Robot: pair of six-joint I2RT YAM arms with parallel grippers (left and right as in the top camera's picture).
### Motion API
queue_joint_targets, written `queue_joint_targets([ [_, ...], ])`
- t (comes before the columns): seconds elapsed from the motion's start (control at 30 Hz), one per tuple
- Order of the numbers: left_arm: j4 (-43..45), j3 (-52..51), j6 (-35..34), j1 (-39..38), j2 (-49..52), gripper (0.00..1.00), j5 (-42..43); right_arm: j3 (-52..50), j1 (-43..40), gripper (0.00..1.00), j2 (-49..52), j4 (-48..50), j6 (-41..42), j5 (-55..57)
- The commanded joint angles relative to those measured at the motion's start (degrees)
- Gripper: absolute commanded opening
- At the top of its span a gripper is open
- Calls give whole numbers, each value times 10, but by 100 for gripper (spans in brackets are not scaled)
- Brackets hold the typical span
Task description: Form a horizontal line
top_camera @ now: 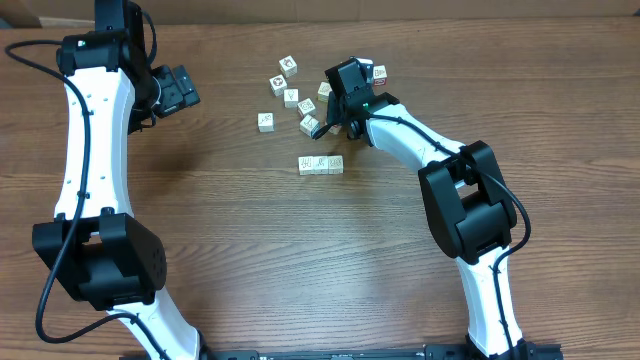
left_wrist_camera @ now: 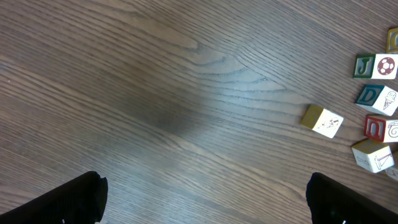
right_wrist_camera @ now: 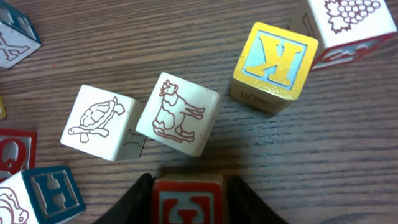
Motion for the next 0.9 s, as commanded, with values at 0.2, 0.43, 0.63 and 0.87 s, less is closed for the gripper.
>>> queue_joint_targets([
  [0.2, 1, 4, -4, -8, -3, 100, 3, -2, -5, 34, -44, -2, -2, 3],
  [0.43, 1, 4, -4, -8, -3, 100, 3, -2, -15, 34, -95, -58, -2, 3],
  [0.63, 1, 4, -4, -8, -3, 100, 3, -2, -20, 38, -101, -101, -2, -4],
  [0.87, 1, 4, -4, -8, -3, 100, 3, -3, -15, 47, -96, -54, 0, -53],
])
